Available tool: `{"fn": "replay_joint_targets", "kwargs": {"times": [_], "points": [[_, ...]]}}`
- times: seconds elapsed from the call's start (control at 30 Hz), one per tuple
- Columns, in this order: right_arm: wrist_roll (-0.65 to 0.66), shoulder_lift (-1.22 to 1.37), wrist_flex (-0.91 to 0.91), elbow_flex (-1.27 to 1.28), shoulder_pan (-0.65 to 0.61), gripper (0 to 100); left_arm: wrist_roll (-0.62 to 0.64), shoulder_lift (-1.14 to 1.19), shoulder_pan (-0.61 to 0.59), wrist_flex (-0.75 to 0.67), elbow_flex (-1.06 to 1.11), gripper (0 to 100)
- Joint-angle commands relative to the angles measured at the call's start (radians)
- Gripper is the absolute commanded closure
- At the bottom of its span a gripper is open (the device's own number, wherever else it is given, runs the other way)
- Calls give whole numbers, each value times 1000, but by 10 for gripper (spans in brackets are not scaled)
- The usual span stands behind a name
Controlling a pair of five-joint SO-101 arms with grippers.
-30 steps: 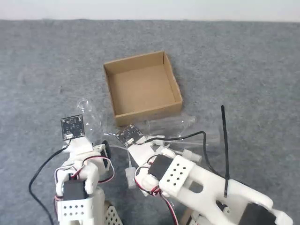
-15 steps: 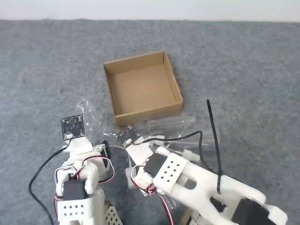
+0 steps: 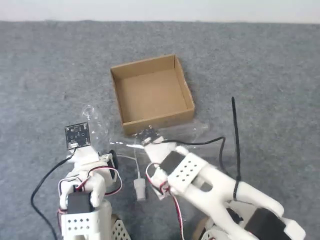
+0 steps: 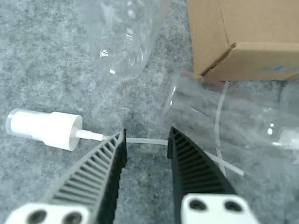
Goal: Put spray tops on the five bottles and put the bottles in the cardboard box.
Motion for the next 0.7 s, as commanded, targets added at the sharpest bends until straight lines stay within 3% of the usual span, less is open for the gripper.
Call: {"fn": "replay_joint_targets", "kwargs": {"times": [0.0, 0.4, 0.67], "points": [[26, 30, 159, -120, 70, 991, 6, -23, 0, 0, -16, 866], [101, 28, 533, -408, 82, 991, 6, -23, 0, 0, -16, 866], [101, 24, 582, -503, 82, 991, 6, -23, 0, 0, -16, 866]]}}
